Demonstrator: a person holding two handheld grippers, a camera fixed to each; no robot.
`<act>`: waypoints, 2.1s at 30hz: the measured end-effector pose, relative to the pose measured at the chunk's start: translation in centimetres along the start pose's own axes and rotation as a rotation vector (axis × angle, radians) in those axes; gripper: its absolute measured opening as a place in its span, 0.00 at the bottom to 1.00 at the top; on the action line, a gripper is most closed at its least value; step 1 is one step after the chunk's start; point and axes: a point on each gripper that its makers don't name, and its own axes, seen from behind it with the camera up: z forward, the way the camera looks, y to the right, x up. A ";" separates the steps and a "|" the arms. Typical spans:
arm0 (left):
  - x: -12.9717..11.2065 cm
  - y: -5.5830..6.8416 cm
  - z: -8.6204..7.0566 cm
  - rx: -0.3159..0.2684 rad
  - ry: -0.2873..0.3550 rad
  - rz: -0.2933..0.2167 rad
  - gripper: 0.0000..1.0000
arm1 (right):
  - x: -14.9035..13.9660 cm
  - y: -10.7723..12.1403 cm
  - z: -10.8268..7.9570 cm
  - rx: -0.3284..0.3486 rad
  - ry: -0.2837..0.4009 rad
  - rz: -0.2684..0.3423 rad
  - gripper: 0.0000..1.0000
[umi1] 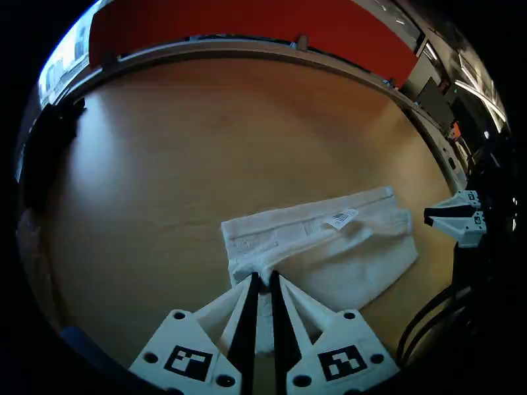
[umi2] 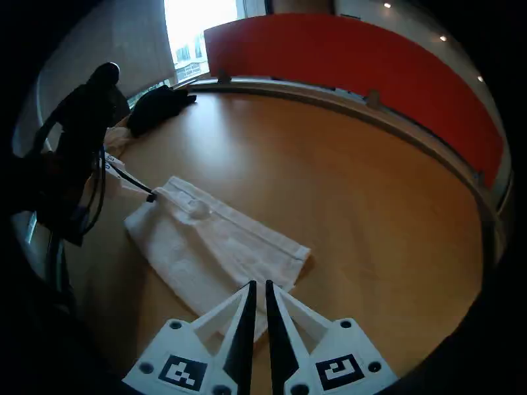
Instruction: Fold towel
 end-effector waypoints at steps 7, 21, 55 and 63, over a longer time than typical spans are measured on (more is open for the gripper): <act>0.4 0.2 0.2 -0.003 0.003 -0.016 0.31 | -0.3 0.0 0.1 -0.008 -0.006 0.000 0.18; 0.2 -0.3 -0.2 0.011 0.005 -0.055 0.79 | -1.4 0.9 0.5 -0.044 -0.026 -0.015 0.79; -5.8 -5.2 -6.6 0.133 0.037 -0.162 0.94 | 2.4 -3.9 5.1 0.049 -0.022 -0.119 0.89; -7.5 -6.0 -7.6 0.147 0.035 -0.192 0.94 | 3.2 -4.9 6.1 0.061 -0.025 -0.152 0.89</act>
